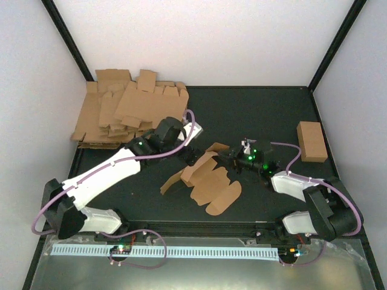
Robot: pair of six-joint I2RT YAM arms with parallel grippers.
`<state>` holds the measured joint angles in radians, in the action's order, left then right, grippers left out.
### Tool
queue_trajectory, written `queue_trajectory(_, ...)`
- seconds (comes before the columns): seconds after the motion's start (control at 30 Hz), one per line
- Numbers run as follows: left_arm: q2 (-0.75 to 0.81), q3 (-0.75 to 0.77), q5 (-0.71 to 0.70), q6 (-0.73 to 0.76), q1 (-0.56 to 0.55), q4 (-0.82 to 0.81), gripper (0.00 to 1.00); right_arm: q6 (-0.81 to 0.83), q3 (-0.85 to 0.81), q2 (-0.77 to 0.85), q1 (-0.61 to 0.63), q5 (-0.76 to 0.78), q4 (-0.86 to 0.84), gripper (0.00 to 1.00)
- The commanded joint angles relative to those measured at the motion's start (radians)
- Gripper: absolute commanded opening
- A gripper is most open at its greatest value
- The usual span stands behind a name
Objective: Fold the paper box
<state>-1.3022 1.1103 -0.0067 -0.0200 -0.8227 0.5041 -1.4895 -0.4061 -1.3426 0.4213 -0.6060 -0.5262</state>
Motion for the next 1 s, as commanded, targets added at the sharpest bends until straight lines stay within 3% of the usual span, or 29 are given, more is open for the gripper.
queue_trajectory(0.0,-0.060,-0.019,0.357,-0.072,0.102,0.030,0.96,0.018,0.003,-0.016,0.005,-0.011,-0.033,0.15)
queue_trajectory(0.27,-0.227,-0.003,0.575,-0.026,0.205,0.038,0.99,0.024,0.000,-0.027,0.005,-0.014,-0.037,0.14)
queue_trajectory(0.6,-0.289,0.013,0.591,0.023,0.208,0.078,0.93,0.032,-0.014,-0.048,0.005,-0.019,-0.036,0.15)
queue_trajectory(0.73,-0.312,0.024,0.566,0.024,0.208,0.100,0.84,0.035,-0.014,-0.057,0.005,-0.018,-0.037,0.15)
queue_trajectory(0.97,-0.323,0.040,0.481,0.034,0.202,0.137,0.82,0.041,-0.017,-0.070,0.004,-0.024,-0.041,0.15)
